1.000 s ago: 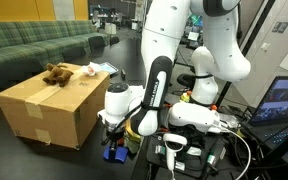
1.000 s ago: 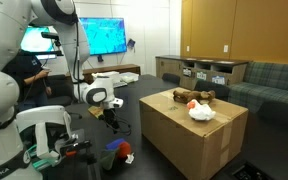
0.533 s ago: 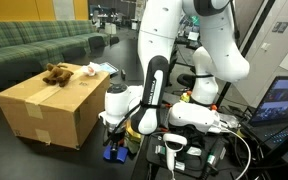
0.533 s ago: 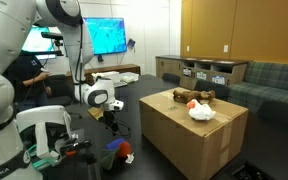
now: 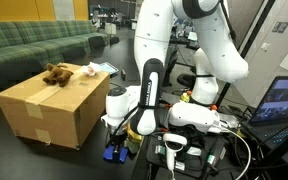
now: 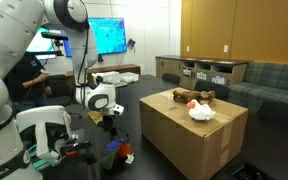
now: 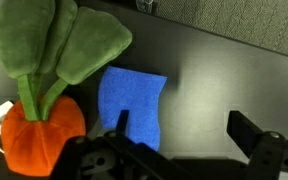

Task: Swap the things on the box with the things on the table

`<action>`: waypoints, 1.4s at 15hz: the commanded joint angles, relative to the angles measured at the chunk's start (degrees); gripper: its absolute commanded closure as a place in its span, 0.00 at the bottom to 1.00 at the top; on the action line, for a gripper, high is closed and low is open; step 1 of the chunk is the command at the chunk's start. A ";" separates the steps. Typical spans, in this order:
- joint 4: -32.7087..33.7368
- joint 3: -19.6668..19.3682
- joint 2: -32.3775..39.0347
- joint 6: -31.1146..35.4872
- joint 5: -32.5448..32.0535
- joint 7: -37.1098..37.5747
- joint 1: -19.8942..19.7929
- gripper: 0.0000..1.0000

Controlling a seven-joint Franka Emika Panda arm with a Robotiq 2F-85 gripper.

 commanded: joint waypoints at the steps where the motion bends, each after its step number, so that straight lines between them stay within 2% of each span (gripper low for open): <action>1: 1.22 3.64 1.92 1.13 -1.46 0.07 -4.45 0.00; 11: 2.13 9.05 5.10 2.43 -1.54 -1.17 -11.41 0.00; 21: 1.81 8.56 8.33 10.11 -4.02 -2.53 -10.67 0.00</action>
